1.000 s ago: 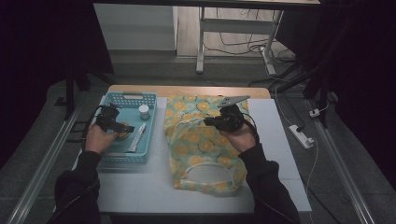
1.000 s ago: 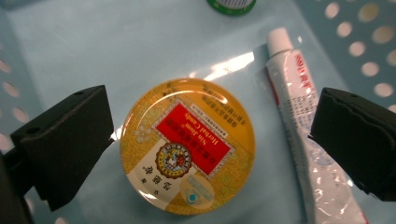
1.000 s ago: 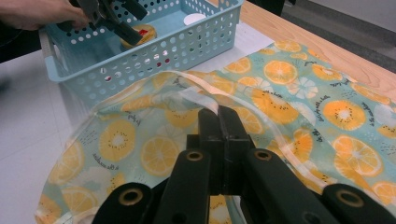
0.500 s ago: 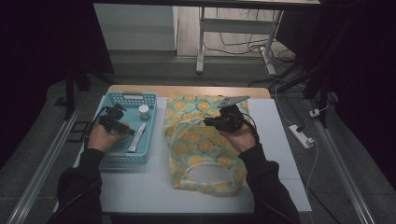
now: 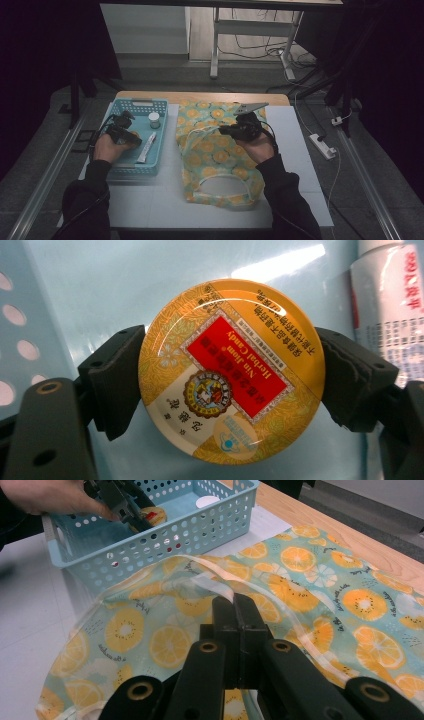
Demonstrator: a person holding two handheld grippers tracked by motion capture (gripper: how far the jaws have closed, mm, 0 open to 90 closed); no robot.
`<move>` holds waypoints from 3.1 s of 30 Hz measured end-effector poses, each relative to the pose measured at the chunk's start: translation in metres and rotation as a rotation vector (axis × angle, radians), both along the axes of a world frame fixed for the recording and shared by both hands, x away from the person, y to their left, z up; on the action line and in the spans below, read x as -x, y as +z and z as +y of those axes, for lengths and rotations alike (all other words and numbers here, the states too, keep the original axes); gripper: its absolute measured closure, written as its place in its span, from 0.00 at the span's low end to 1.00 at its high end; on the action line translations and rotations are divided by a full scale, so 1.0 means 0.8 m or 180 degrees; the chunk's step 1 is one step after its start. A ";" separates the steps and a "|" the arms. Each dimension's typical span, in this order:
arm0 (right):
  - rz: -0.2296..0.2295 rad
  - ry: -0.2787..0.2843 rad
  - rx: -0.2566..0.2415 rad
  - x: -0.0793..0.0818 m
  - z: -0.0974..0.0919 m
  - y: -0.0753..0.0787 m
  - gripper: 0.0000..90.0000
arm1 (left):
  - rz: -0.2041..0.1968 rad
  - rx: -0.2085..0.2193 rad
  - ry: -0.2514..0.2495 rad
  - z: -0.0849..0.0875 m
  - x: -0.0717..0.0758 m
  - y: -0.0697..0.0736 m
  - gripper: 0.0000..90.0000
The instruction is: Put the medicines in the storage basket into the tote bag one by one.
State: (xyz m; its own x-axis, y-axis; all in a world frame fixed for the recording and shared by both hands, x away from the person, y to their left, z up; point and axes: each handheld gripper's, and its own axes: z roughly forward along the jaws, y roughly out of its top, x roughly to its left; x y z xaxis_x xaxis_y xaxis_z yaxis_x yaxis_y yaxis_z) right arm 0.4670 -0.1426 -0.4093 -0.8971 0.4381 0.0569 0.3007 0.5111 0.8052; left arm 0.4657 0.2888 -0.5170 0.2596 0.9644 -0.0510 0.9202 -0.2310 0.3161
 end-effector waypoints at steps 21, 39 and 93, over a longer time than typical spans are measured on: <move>-0.0013 -0.0003 -0.0024 -0.001 -0.001 0.000 1.00 | -0.0672 0.0529 -0.0290 -0.003 0.034 0.055 0.22; -0.0041 0.0000 -0.0043 0.001 -0.001 0.001 1.00 | -0.0945 0.0696 -0.0647 -0.027 0.079 0.086 0.23; -0.0024 0.0018 -0.0016 0.001 0.005 -0.007 1.00 | -0.0822 0.1147 -0.1995 -0.220 0.122 0.091 0.22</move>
State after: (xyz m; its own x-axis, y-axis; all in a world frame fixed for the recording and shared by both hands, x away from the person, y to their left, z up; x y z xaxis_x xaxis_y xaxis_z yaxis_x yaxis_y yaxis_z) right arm 0.4665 -0.1382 -0.4147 -0.9000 0.4327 0.0522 0.2916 0.5089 0.8099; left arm 0.3684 0.1130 -0.4443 0.7987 0.5683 -0.1978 0.5379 -0.5270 0.6580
